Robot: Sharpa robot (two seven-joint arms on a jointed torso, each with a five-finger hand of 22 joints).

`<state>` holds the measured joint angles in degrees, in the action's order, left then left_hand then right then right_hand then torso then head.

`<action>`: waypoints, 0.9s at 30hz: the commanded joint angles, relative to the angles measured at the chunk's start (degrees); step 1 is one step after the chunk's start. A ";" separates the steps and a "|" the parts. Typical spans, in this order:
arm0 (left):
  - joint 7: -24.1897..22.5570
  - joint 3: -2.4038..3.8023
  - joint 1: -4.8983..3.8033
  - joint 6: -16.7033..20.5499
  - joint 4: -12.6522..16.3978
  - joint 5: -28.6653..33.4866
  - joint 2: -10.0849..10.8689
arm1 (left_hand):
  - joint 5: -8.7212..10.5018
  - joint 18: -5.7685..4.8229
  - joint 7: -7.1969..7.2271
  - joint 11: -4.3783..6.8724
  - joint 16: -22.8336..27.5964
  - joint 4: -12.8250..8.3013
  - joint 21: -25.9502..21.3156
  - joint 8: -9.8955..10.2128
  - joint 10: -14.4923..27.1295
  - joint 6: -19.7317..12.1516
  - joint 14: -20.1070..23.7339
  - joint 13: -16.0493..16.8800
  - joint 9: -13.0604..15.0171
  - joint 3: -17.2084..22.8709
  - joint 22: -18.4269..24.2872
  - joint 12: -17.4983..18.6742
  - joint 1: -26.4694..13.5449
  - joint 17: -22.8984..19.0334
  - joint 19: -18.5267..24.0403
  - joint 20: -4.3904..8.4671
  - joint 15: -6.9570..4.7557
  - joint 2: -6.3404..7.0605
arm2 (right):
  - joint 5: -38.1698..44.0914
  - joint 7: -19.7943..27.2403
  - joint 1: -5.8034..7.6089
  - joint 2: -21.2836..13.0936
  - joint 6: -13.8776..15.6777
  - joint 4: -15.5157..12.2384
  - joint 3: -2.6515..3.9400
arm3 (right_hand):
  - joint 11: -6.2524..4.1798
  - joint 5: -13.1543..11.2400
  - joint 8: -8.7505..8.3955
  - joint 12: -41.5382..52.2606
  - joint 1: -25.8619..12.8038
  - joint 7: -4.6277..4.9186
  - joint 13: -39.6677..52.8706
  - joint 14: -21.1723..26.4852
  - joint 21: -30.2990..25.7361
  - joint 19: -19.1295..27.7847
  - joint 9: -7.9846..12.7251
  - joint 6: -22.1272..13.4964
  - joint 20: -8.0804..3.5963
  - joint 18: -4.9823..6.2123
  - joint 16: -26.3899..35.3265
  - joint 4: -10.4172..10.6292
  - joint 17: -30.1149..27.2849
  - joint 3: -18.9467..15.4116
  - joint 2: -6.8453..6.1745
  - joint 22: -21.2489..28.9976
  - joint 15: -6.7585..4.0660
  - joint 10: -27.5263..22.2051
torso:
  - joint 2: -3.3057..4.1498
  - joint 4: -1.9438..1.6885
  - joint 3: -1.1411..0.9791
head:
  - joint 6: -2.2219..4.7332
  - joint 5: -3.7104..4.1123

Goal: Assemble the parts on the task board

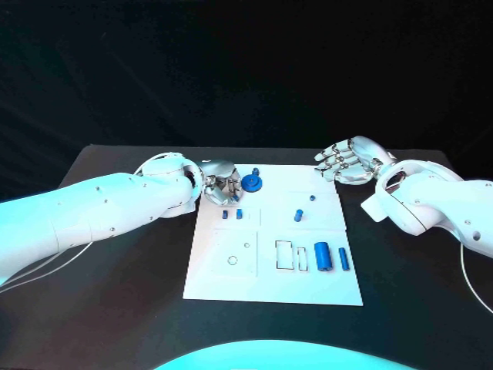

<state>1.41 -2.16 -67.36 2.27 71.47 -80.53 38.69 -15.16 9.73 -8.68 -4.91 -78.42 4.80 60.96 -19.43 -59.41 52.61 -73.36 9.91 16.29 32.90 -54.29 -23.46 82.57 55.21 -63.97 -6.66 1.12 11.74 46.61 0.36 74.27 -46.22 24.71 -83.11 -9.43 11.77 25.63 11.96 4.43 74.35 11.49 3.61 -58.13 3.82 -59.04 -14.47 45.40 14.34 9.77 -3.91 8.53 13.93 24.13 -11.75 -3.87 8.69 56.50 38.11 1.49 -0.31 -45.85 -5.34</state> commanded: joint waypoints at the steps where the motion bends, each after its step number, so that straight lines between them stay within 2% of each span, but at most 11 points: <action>1: 0.09 0.00 0.04 -0.18 0.05 0.46 0.05 | 0.13 -0.98 0.32 0.21 0.35 -0.30 0.45 1.33 -0.62 -1.44 -0.05 -0.12 -0.31 0.37 -0.56 0.85 -0.72 -0.34 -0.43 0.22 -0.29 0.05 | 0.43 0.55 -0.02 0.02 -0.72 0.01 0.02 | -0.11 0.37 -0.19 -0.37 -0.20 3.75 0.03 -0.18 0.02 0.11 0.06 0.33 0.24 0.69 0.11 -0.23 -0.06 -0.01 0.39 0.08 0.12 0.38 | -0.02 0.01 0.00 | -0.03 -0.06; 27: 0.61 0.00 0.05 -0.91 0.15 0.68 0.69 | 0.18 -1.27 0.95 0.11 0.93 -0.34 1.19 3.27 -0.77 -3.26 -0.43 -0.12 -0.65 0.50 -1.47 2.42 -1.27 -0.74 -1.54 0.30 -0.31 0.64 | 0.47 0.42 -0.03 0.01 -0.79 0.11 0.02 | -0.08 0.35 -0.37 -0.55 -0.35 3.78 0.02 -0.15 0.01 0.20 0.15 0.37 0.26 0.68 0.13 -0.37 -0.36 0.04 0.29 0.10 0.15 0.40 | -0.01 0.01 -0.02 | -0.12 -0.07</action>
<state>1.76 -2.18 -67.31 2.20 71.48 -80.23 39.40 -15.16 8.81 -7.65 -4.82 -77.80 4.58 61.88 -16.50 -59.92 49.74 -73.60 9.78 15.72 33.13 -55.71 -21.25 81.68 54.47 -65.12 -6.34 0.92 12.36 46.61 0.31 74.27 -46.21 24.65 -82.98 -9.43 11.77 25.63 11.96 4.14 74.35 11.49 3.61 -58.13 3.82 -59.04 -14.41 45.41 14.34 9.77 -3.91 8.53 13.62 24.13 -11.75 -3.82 8.69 56.50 38.10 1.50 -0.31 -45.97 -5.43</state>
